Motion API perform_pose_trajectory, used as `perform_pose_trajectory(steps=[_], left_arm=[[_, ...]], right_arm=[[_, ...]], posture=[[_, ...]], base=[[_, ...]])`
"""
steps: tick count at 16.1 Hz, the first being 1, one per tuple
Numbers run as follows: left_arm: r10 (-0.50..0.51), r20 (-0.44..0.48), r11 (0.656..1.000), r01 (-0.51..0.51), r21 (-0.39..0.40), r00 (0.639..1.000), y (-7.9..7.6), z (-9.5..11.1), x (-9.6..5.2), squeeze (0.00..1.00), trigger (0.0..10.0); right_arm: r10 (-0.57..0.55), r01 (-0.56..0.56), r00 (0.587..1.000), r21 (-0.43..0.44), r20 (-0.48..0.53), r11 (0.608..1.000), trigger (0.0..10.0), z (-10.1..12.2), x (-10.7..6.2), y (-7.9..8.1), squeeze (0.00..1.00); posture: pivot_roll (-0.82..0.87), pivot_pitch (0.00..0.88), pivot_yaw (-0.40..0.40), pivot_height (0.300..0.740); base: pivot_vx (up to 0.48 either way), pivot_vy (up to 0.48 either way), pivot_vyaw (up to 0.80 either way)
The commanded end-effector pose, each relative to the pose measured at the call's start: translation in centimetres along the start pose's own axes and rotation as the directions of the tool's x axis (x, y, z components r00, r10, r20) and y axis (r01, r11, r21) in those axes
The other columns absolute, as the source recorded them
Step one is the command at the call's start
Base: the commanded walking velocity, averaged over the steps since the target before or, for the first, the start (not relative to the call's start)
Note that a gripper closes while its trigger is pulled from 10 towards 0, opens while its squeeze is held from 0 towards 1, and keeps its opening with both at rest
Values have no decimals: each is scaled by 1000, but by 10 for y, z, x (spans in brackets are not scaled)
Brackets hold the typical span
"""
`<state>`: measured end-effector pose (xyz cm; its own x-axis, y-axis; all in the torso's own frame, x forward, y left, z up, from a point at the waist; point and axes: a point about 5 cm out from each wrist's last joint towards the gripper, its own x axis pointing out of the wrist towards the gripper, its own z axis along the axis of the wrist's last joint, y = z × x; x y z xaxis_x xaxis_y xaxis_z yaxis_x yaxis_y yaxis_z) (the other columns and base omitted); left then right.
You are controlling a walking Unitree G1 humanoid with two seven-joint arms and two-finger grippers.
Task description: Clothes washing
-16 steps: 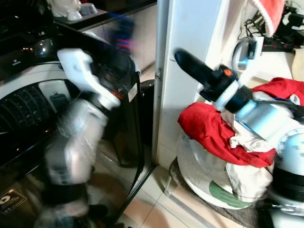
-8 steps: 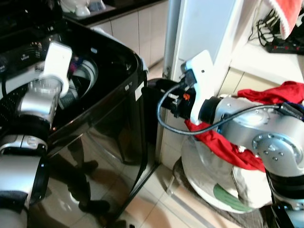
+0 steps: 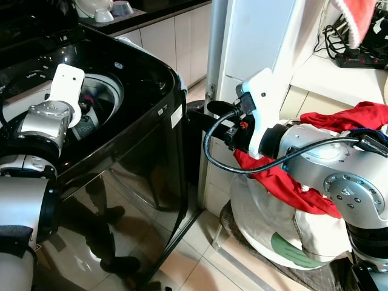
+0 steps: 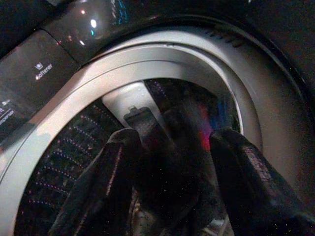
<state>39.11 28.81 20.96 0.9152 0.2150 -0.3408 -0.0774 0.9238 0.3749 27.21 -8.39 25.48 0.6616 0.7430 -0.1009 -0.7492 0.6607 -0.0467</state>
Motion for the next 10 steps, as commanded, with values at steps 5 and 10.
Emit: perform_pose_trajectory(steps=[5,10], left_arm=[[19,65,1000,-20,13,998,8,11,-2,1000,10000],[-510,580,797,603,40,636,-76,69,-31,0,10000]], right_arm=[[-92,92,996,-7,20,996,10000,1,-3,-10,0],[-700,700,712,-18,-53,714,10000,-13,-55,-115,1000]], posture=[[-90,0,51,740],[-102,0,54,740]], base=[[0,0,0],[0,0,0]])
